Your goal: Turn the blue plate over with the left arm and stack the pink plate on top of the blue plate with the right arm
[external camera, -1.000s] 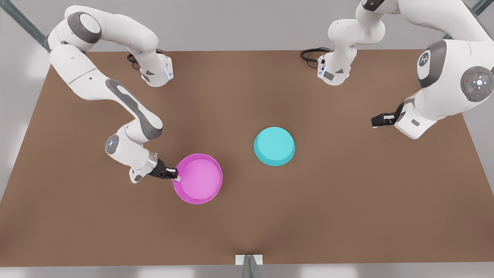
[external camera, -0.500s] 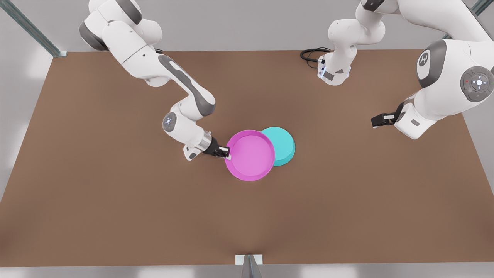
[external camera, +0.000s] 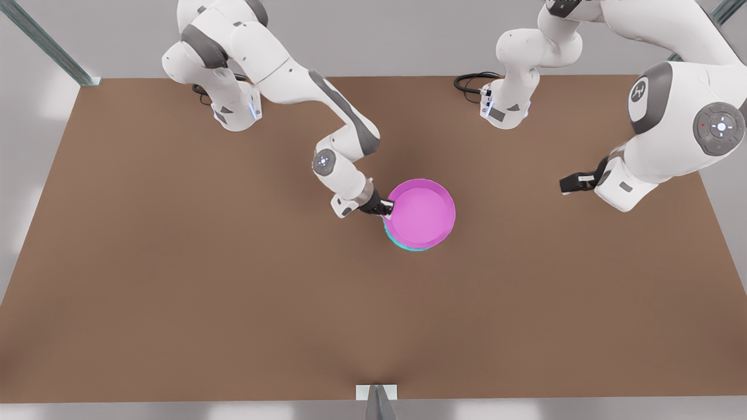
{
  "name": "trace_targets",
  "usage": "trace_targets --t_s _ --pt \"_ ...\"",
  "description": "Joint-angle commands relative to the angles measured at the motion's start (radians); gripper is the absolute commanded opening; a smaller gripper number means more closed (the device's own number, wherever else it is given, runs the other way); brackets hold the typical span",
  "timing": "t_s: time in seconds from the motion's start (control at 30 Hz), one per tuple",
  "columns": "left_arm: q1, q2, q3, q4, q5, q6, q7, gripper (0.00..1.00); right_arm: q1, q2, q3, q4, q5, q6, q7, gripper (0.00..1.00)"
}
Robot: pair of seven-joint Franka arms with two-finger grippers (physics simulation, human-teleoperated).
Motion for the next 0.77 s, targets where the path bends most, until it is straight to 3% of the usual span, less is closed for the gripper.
trace_targets --t_s 0.0,0.03,0.07,0.1,0.13,0.33,0.4,0.47,0.5,0.6,0.67,0.73 --pt "0.0 0.001 0.0 0.001 0.002 0.0 0.0 1.0 0.009 0.001 -0.006 0.0 -0.004 -0.003 0.004 0.21" --pt "0.0 0.001 0.0 0.001 0.002 -0.002 0.0 1.0 0.029 0.006 -0.027 0.0 -0.004 -0.003 0.004 0.21" --pt "0.0 0.001 0.0 0.001 0.0 -0.002 0.0 1.0 0.031 0.006 -0.03 0.0 -0.004 -0.005 0.004 0.29" --pt "0.0 0.001 0.0 0.001 0.002 0.0 0.0 1.0 0.032 0.006 -0.03 0.001 -0.003 -0.006 0.002 0.68" --pt "0.0 0.001 -0.001 0.001 0.002 0.0 0.0 1.0 0.032 0.004 -0.032 0.001 -0.004 -0.008 0.002 1.0" --pt "0.0 0.001 0.0 0.001 0.002 0.0 0.0 1.0 0.074 -0.008 -0.065 0.001 0.025 -0.04 0.002 1.0" --pt "0.0 0.002 -0.001 0.012 0.0 -0.002 -0.002 1.0 0.066 -0.103 -0.145 -0.034 0.012 -0.191 -0.018 1.0" --pt "-0.002 0.002 -0.004 0.028 -0.008 -0.006 0.003 1.0 0.06 -0.247 -0.288 -0.123 -0.059 -0.415 -0.171 1.0" --pt "-0.011 0.002 -0.009 0.03 -0.006 -0.011 0.0 1.0 0.019 -0.333 -0.354 -0.153 -0.177 -0.556 -0.254 1.0" --pt "-0.011 0.002 -0.006 0.032 -0.005 -0.003 0.0 1.0 -0.334 -0.503 -0.358 -0.157 -0.585 -0.874 -0.591 1.0" --pt "-0.01 0.001 -0.006 0.03 -0.005 -0.008 -0.002 1.0 -0.492 -0.516 -0.349 -0.046 -0.675 -1.031 -0.671 1.0" --pt "-0.01 0.002 -0.006 0.03 -0.005 -0.006 -0.002 1.0 -0.549 -0.505 -0.352 0.023 -0.676 -1.042 -0.717 1.0"
